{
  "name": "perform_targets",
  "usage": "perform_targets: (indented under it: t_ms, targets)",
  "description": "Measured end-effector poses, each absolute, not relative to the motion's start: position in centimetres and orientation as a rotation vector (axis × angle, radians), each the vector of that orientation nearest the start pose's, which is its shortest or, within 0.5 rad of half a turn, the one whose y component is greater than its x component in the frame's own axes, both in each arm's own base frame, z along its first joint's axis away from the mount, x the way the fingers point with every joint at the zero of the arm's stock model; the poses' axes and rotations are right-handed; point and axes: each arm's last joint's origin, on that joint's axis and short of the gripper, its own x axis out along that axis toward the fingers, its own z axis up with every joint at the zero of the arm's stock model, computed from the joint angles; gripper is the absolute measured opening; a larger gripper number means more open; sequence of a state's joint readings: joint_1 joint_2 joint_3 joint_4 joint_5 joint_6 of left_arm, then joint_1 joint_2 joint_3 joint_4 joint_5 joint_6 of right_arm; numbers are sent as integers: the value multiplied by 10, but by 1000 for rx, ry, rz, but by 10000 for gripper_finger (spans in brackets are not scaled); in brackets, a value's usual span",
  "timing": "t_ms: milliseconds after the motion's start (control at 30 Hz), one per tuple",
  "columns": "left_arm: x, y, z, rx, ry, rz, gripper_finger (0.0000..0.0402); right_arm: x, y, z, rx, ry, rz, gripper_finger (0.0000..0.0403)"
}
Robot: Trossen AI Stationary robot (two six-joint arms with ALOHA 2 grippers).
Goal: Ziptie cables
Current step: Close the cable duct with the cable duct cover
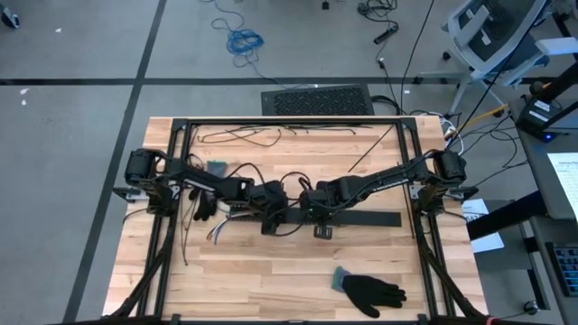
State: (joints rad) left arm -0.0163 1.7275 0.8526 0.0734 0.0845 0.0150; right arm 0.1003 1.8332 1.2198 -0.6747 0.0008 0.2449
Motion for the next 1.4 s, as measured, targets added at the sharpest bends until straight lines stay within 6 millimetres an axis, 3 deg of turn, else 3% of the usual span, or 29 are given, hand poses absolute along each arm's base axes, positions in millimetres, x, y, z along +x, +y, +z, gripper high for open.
perform_targets:
  t_ms: [333,667,833,1000,1400]
  targets:
    - [339,13,185,83,945,-110,343,350,34,173,119,1279,-72,0]
    - [304,32,203,124,1086,-180,343,350,34,173,107,1278,-80,0]
    - [282,44,200,31,1100,-221,343,350,34,173,108,1279,-80,0]
    - [263,44,183,-18,1128,-246,343,349,34,173,107,1280,-81,0]
    - [259,34,153,37,1004,-212,343,349,33,173,112,1280,-86,0]
